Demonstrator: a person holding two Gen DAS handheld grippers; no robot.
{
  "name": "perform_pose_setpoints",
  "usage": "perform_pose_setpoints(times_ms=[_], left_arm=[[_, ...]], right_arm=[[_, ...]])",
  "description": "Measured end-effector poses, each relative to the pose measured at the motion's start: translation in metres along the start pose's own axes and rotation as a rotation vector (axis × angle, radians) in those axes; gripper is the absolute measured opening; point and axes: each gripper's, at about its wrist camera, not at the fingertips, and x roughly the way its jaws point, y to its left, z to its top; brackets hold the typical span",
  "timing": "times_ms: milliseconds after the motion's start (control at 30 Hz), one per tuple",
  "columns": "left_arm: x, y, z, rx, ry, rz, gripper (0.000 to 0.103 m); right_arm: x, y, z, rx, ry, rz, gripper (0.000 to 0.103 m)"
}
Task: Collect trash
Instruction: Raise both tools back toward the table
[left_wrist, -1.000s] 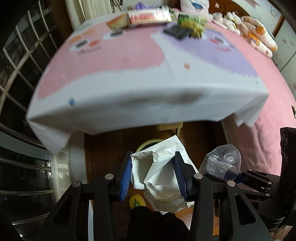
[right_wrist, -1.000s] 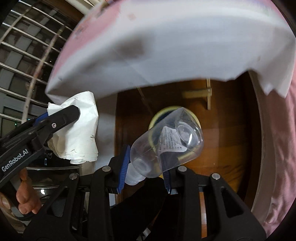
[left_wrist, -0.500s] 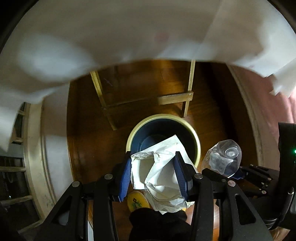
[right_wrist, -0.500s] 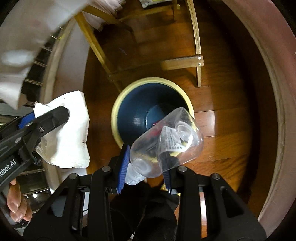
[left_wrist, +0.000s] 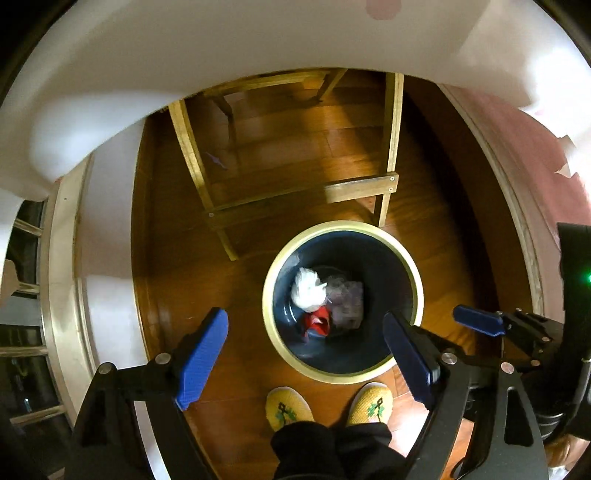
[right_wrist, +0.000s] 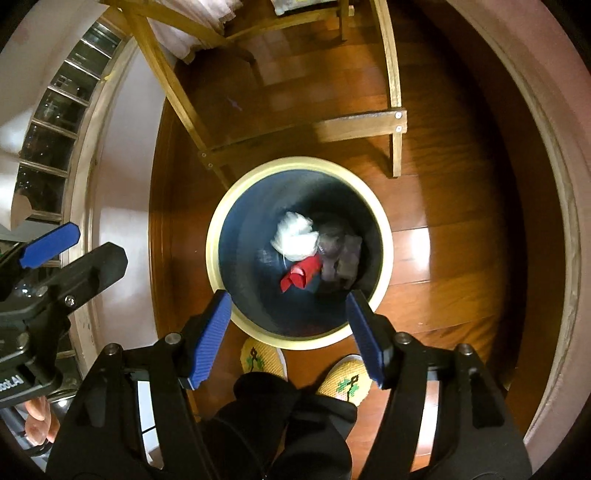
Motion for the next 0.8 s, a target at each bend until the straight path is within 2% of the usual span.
perform_pose_setpoints(times_ms=[367, 800], left_arm=[[-0.066, 0.008, 0.001, -0.054, -0.064, 0.019, 0.087], [-0.225, -0.017, 0.012, 0.023, -0.227, 0.062, 0.087]], right_arm=[[-0.073, 0.012, 0.004, 0.014, -0.093, -0.037, 0.062], [-0.21, 0.028, -0.001, 0.021, -0.18, 0.007, 0.062]])
